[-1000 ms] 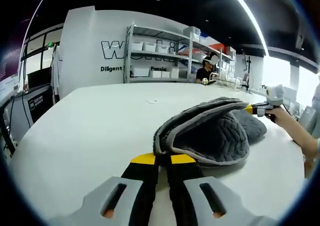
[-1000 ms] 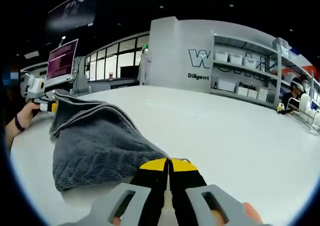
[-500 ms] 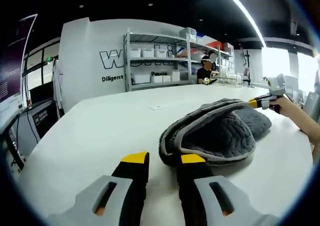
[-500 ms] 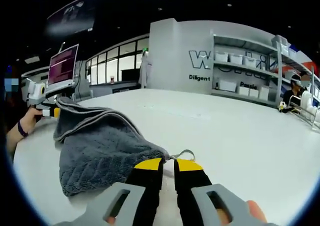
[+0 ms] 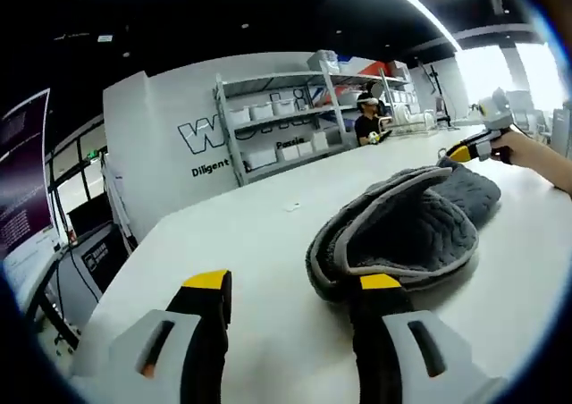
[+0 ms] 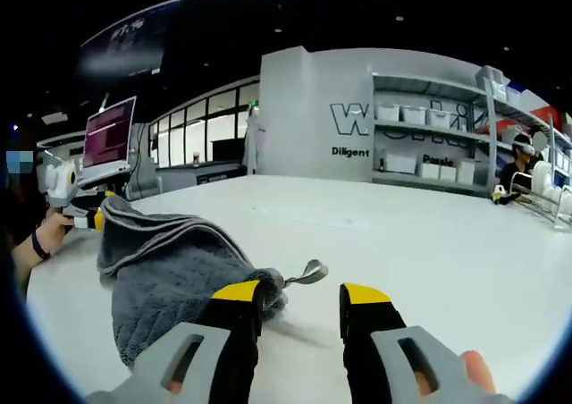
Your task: Open the folded towel by lifting each exposed corner and separating the folded layers until the towel lies flat within the target outline without major curled edges
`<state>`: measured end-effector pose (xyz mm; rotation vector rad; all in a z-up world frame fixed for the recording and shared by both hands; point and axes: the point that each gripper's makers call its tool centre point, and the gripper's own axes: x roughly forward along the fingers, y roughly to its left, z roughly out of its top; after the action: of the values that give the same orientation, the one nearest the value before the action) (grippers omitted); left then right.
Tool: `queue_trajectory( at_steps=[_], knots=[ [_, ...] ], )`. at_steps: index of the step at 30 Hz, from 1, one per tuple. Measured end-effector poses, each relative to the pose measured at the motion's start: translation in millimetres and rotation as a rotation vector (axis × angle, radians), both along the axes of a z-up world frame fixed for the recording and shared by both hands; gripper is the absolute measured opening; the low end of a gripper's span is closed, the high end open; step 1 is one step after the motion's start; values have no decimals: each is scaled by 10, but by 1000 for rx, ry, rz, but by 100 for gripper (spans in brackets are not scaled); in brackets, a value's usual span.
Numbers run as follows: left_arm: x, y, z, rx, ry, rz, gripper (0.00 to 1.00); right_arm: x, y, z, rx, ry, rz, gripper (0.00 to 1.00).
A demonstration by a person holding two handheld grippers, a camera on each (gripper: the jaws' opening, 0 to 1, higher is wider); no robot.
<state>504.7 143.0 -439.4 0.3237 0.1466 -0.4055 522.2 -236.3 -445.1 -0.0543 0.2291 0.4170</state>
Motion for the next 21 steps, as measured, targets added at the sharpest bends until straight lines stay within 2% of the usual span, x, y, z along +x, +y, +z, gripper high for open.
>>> queue_trajectory(
  at_steps=[4, 7, 9, 12, 17, 21],
  knots=[
    [2, 7, 46, 0, -24, 6, 70, -19, 50, 67, 27, -23, 17, 38],
    [-1, -10, 72, -3, -36, -4, 72, -23, 65, 89, 38, -29, 23, 45],
    [-58, -198, 176, -74, -69, -100, 75, -47, 176, 183, 85, -60, 71, 50],
    [-93, -319, 206, -115, -76, -161, 81, -75, 277, 217, 116, -64, 115, 56],
    [-144, -445, 213, -124, -85, -212, 90, -106, 406, 220, 91, -74, 160, 63],
    [-202, -564, 226, -128, -96, -267, 93, -120, 456, 236, 89, -83, 184, 70]
  ],
)
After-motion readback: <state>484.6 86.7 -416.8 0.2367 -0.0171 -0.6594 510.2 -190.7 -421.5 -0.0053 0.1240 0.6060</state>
